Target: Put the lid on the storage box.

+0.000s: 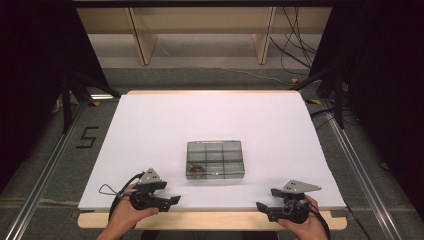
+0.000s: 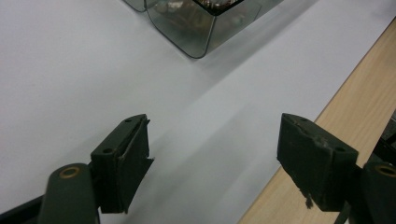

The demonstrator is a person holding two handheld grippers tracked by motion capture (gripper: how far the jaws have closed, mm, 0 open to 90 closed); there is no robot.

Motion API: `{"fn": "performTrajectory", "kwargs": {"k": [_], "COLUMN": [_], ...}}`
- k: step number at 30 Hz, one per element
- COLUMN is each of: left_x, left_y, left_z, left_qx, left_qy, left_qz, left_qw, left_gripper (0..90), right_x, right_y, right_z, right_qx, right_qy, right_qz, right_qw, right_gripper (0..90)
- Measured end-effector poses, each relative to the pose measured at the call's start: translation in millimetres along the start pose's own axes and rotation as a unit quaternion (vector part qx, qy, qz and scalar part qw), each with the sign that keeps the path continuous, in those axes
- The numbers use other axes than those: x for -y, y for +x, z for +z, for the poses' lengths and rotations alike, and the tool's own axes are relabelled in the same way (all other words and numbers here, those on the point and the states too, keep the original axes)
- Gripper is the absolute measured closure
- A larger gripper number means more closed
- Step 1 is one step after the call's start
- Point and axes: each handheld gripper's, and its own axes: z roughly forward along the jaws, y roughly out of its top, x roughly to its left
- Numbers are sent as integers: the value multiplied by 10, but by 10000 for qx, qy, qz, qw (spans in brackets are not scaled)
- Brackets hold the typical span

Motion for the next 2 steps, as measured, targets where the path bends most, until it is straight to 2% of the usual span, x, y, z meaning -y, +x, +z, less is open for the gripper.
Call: {"fn": "performTrajectory", "kwargs": {"k": [2], "left_x": [-3], "left_y": [15], "left_z": [-6], "left_qx": [-50], "left_qy": [-3], "left_qz": [-7], "left_qw": [10000], "left_gripper": [245], "right_x": [-1], "right_y": [-1], "right_z": [1], "right_qx": [18], "right_qy": [-7], "right_qz": [-7], "right_qw": [10000], "right_gripper": [224]}}
